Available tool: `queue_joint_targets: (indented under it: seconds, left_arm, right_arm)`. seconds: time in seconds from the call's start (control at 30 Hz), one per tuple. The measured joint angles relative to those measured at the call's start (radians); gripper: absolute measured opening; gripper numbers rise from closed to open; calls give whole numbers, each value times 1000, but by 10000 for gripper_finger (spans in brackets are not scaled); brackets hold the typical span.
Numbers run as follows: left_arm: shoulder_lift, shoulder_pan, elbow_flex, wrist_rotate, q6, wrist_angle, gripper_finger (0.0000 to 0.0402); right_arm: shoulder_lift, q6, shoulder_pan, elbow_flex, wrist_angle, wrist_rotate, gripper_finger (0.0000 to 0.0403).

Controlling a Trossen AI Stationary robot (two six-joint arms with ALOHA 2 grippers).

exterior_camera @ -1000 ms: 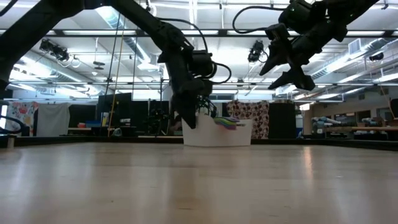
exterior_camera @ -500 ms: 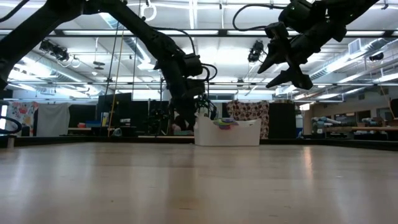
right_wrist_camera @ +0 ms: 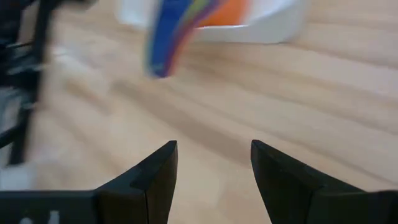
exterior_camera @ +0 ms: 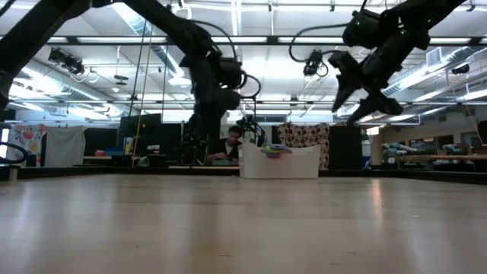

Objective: Nest measuring cups in basket
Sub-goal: Put the nested measuring cups into the white bin

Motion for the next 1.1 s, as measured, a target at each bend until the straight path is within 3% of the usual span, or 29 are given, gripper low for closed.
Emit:
queue_joint_targets:
  seconds: [0.17,0.3,0.53,0.73,1.1]
  left_arm:
    - [-19,-89,-4,138,39,-2,8]
    - [5,-149,-5,155,44,104,8]
    - [58,-162,-5,143,5,176,8]
    - [78,-152,-5,86,-7,204,8]
    - [85,-100,-5,77,-14,230,8]
  right_arm:
    - [1,-52,-61,0,-45,141,209]
    - [9,-122,-130,0,-13,181,209]
    - [150,-214,-199,0,14,146,209]
    - [311,-288,-210,0,254,140,209]
    - [501,-281,-230,0,486,-46,209]
